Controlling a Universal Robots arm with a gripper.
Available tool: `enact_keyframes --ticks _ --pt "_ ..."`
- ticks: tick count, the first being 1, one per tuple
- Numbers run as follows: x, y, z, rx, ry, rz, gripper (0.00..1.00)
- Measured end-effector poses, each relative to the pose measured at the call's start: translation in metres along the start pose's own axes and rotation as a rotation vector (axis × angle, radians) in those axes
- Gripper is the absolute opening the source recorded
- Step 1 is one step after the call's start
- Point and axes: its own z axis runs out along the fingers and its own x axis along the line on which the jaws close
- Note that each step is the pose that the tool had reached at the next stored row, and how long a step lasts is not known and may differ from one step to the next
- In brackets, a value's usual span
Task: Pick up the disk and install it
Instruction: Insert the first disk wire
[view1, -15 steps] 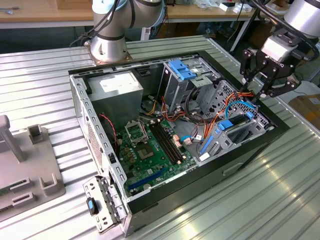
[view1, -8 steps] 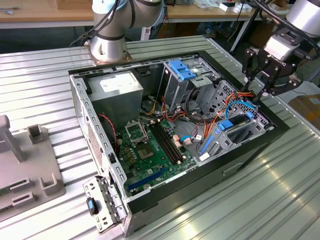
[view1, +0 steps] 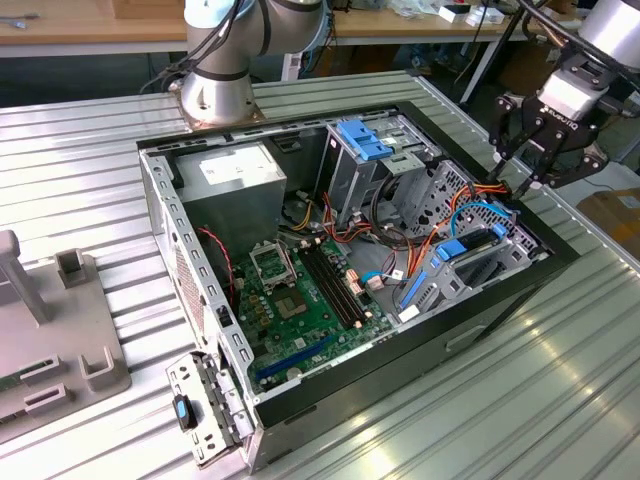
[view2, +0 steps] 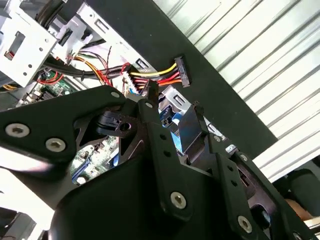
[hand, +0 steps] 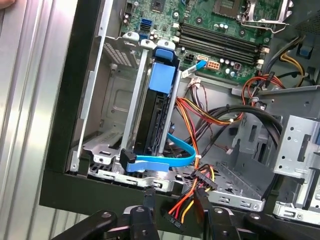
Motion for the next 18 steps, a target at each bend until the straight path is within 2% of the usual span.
enact_keyframes --ticks 2,4,5,10,14,18 --pt "0.0012 -0.0044 0.0006 -0.0018 -0.0030 -0.049 0.44" --pt "0.0014 -0.0050 0.0017 -0.0044 -0.0065 -0.116 0.44" --pt "0.0016 -0.0053 0.0024 -0.0053 -0.0070 -0.136 0.44" --pt "0.0031 -0.0100 0.0052 -0.0109 -0.0055 -0.182 0.44" --pt "0.0035 -0.0110 0.0083 -0.0170 -0.0015 -0.244 0.44" --pt "0.0041 -0.0129 0.0102 -0.0204 -0.0024 -0.311 0.44"
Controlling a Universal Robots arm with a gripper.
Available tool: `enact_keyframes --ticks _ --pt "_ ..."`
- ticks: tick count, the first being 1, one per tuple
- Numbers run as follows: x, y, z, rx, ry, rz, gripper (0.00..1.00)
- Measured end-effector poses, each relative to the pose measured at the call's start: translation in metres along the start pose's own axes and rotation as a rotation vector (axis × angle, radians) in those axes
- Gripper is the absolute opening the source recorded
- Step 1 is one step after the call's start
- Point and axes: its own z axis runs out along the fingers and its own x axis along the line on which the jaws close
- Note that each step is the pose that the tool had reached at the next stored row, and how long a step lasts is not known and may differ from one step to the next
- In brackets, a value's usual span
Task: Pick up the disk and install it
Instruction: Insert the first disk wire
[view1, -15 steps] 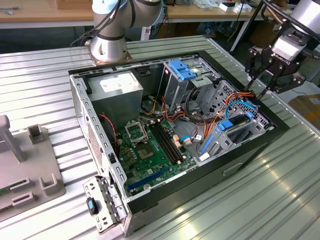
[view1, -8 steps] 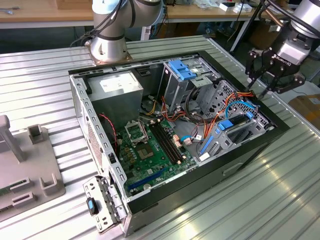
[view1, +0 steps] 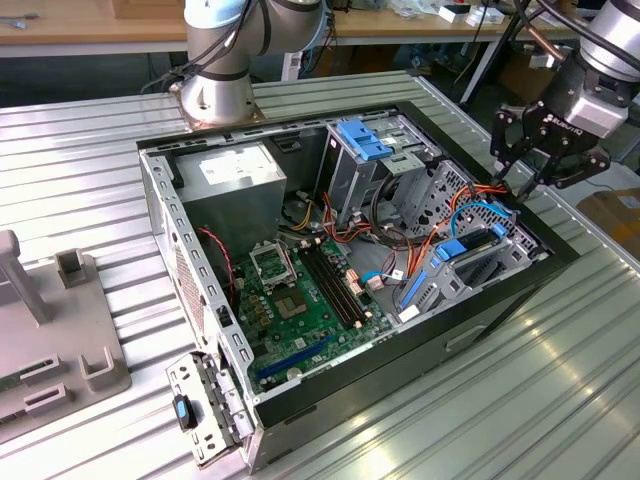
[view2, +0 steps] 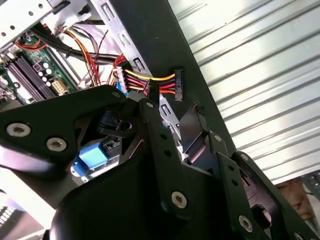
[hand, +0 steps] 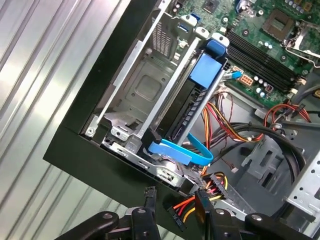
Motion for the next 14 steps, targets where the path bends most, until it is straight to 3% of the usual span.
enact_keyframes --ticks 5,8,12,14 --pt "0.0027 -0.0040 0.0012 -0.0018 -0.0031 -0.070 0.44" --pt "0.0047 -0.0032 0.0015 -0.0042 -0.0020 -0.098 0.44" --pt "0.0052 -0.0027 0.0050 -0.0200 0.0173 -0.117 0.44" --pt "0.0050 -0.0028 0.0057 -0.0218 0.0194 -0.122 0.44"
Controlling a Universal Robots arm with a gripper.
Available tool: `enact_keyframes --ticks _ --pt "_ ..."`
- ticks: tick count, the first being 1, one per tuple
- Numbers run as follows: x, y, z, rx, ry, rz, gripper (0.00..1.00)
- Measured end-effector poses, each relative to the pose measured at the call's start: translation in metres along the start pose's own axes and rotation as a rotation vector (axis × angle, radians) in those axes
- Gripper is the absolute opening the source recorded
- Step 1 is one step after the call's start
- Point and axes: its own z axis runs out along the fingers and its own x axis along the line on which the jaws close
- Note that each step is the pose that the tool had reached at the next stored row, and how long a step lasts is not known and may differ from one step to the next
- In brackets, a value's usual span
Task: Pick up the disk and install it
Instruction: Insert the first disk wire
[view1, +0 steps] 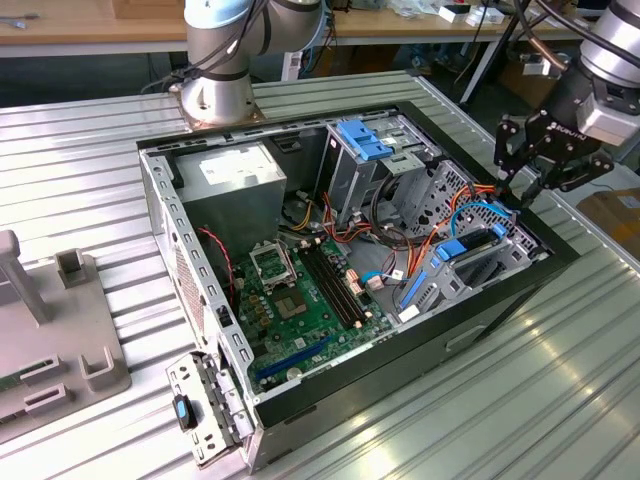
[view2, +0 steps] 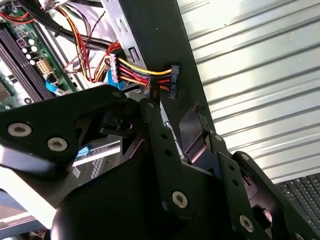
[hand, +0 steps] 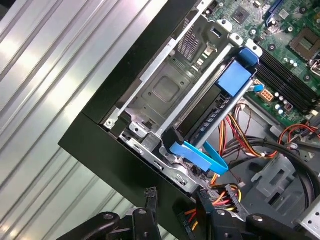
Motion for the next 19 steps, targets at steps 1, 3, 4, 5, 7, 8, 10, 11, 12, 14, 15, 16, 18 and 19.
enact_keyframes --ticks 1,3,4,5,7,8,10,11,12,14,15,16,18,19 --pt "-0.0003 -0.0002 0.0000 -0.0006 0.0004 -0.011 0.44" --pt "-0.0004 -0.0003 0.0001 -0.0005 -0.0007 -0.051 0.44" --pt "-0.0005 -0.0004 0.0000 -0.0004 -0.0012 -0.069 0.44" --pt "-0.0005 -0.0005 0.0000 -0.0004 -0.0015 -0.082 0.44" --pt "-0.0006 -0.0006 -0.0001 -0.0003 -0.0022 -0.102 0.44" --pt "-0.0007 -0.0007 -0.0006 -0.0003 -0.0021 -0.102 0.44" --pt "-0.0005 -0.0010 -0.0022 -0.0003 -0.0022 -0.103 0.44" --pt "-0.0005 -0.0010 -0.0021 -0.0002 -0.0023 -0.103 0.44" --pt "-0.0005 -0.0011 -0.0021 -0.0002 -0.0023 -0.103 0.44" --pt "-0.0005 -0.0010 -0.0021 -0.0005 -0.0020 -0.106 0.44" --pt "-0.0006 -0.0012 -0.0020 -0.0005 -0.0021 -0.107 0.44" --pt "-0.0010 -0.0015 -0.0020 -0.0005 -0.0020 -0.109 0.44" --pt "-0.0023 -0.0028 -0.0019 -0.0005 -0.0023 -0.116 0.44" --pt "-0.0023 -0.0028 -0.0019 -0.0005 -0.0023 -0.116 0.44"
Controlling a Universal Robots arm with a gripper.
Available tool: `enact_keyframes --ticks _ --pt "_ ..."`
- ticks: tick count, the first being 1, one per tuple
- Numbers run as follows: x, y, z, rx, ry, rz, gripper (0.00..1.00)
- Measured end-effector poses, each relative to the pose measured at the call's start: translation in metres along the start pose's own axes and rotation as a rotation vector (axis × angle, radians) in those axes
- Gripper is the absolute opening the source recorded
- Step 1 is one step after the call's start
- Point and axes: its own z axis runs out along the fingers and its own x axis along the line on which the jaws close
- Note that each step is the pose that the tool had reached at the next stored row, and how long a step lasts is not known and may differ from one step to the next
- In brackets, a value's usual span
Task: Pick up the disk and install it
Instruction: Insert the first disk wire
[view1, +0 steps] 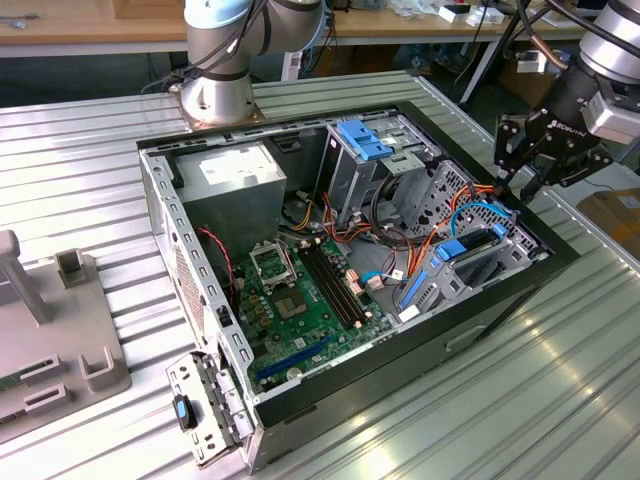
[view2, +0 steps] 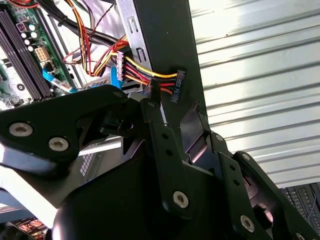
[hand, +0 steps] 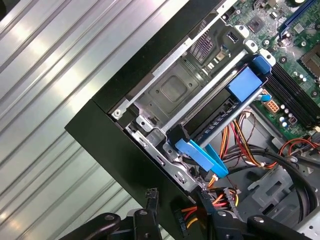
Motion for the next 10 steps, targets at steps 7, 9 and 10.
enact_keyframes --ticks 7,9,10 --pt "0.0000 0.0000 0.0000 0.0000 -0.0001 -0.002 0.29" --pt "-0.0001 0.0000 0.0000 0.0001 -0.0009 -0.029 0.29" --pt "0.0000 0.0000 0.0000 0.0001 -0.0012 -0.047 0.29"
